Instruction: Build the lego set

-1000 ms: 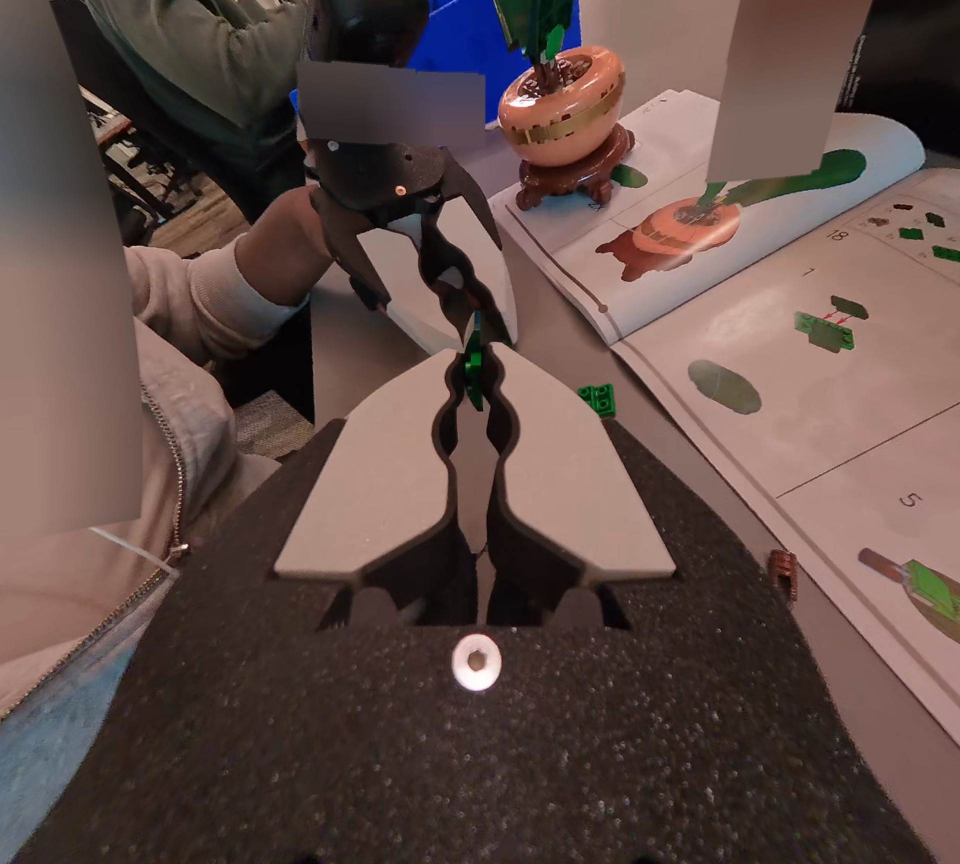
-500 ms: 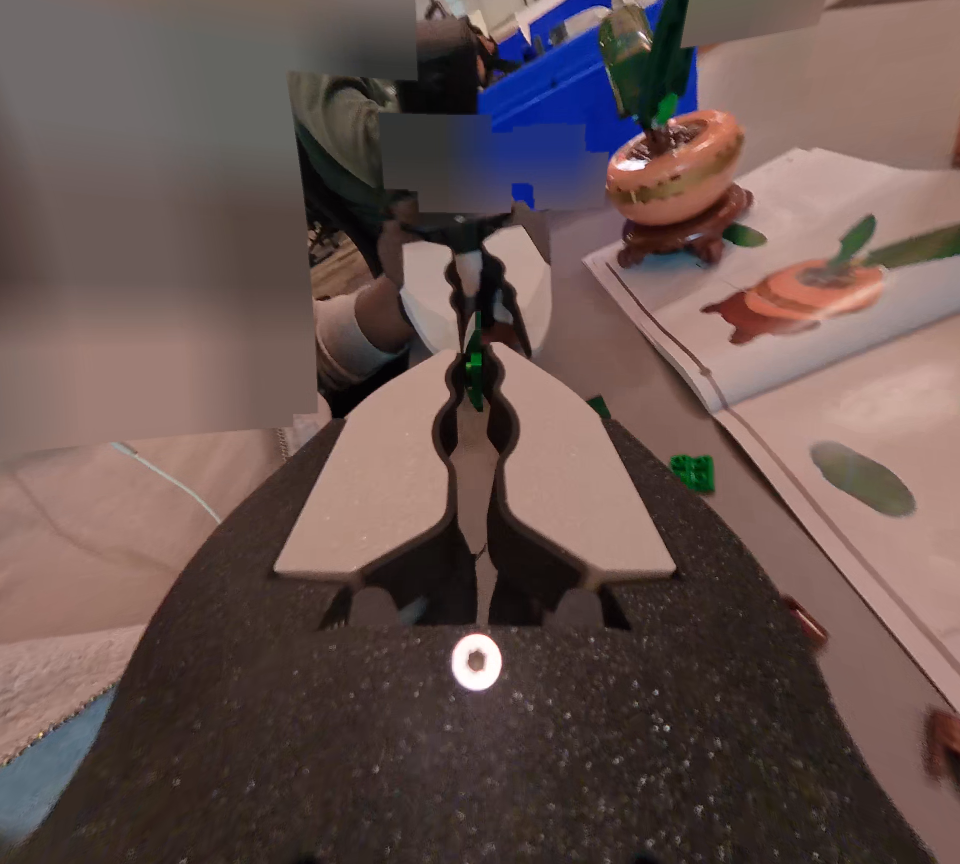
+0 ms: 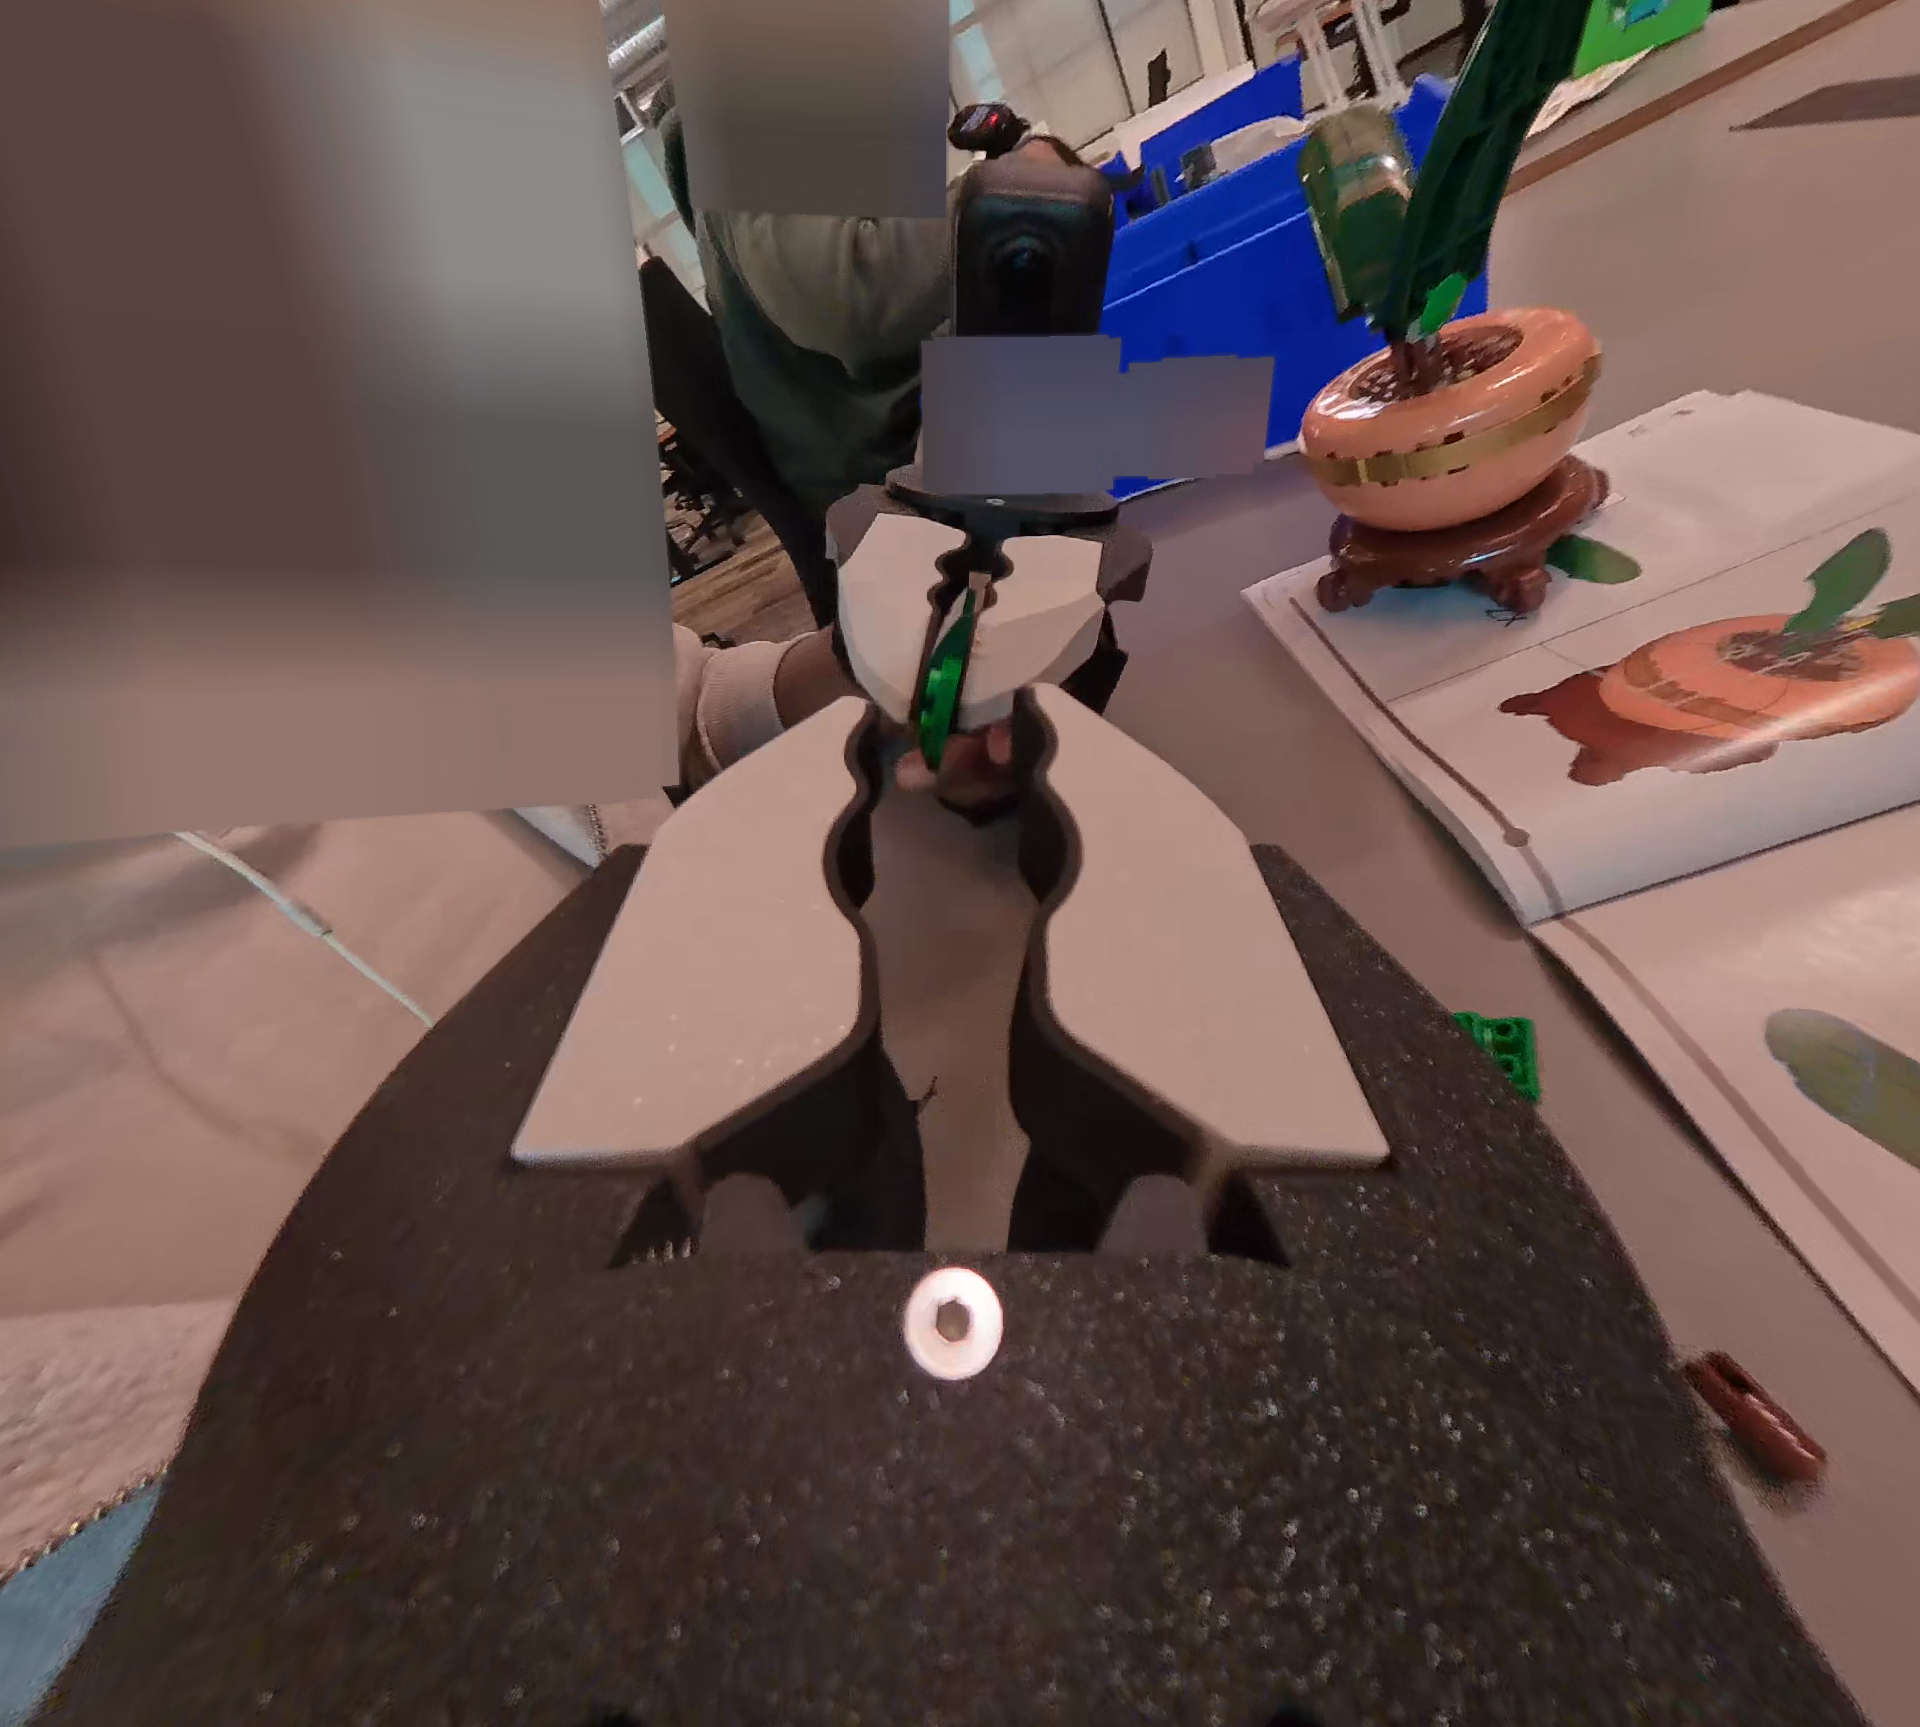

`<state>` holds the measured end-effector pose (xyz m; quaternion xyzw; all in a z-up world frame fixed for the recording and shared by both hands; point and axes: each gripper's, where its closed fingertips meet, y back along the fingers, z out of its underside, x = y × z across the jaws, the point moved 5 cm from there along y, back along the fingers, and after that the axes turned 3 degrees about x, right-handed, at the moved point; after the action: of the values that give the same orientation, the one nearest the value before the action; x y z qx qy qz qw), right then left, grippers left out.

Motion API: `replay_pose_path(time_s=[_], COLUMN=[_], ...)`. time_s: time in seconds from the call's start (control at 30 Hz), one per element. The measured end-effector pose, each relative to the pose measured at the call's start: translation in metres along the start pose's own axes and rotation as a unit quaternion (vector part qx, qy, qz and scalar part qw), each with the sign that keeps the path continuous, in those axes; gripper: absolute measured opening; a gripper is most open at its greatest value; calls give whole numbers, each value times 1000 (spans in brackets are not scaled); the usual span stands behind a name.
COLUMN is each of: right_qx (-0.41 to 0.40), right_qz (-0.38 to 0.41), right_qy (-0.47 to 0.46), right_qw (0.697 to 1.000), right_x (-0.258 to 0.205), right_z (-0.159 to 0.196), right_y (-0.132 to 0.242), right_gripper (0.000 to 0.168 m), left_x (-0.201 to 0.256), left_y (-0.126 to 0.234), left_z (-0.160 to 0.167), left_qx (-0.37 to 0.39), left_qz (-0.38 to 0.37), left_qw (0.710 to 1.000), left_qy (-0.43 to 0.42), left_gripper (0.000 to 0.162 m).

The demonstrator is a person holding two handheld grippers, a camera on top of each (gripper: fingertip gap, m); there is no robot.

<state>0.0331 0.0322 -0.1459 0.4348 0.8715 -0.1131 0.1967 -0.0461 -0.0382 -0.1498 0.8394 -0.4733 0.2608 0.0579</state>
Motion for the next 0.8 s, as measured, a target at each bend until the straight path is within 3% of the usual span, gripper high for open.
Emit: replay_pose_path(time_s=[0.23, 0.33, 0.5, 0.6, 0.73, 0.8], right_qx=[10, 6, -44, -45, -13, 24], right_qz=[4, -2, 0, -8, 44, 163], right_qy=[-9, -11, -8, 5, 189, 325], right_qw=[1000, 1000, 999, 999, 981, 931], right_x=[0, 0, -1, -4, -18, -30], right_z=[3, 6, 14, 14, -15, -44], right_y=[-2, -5, -2, -3, 19, 51], right_gripper=[19, 6, 6, 6, 26, 33], left_x=[-5, -5, -4, -3, -1, -5], left_y=[3, 0, 0, 0, 2, 7], left_z=[-1, 2, 5, 6, 3, 0], left_qx=[21, 12, -3, -6, 5, 16], left_qz=[10, 13, 21, 22, 26, 15], left_qw=[999, 999, 999, 1000, 1000, 1000], left_qy=[36, 35, 27, 19, 9, 22], left_gripper=[4, 4, 14, 5, 5, 5])
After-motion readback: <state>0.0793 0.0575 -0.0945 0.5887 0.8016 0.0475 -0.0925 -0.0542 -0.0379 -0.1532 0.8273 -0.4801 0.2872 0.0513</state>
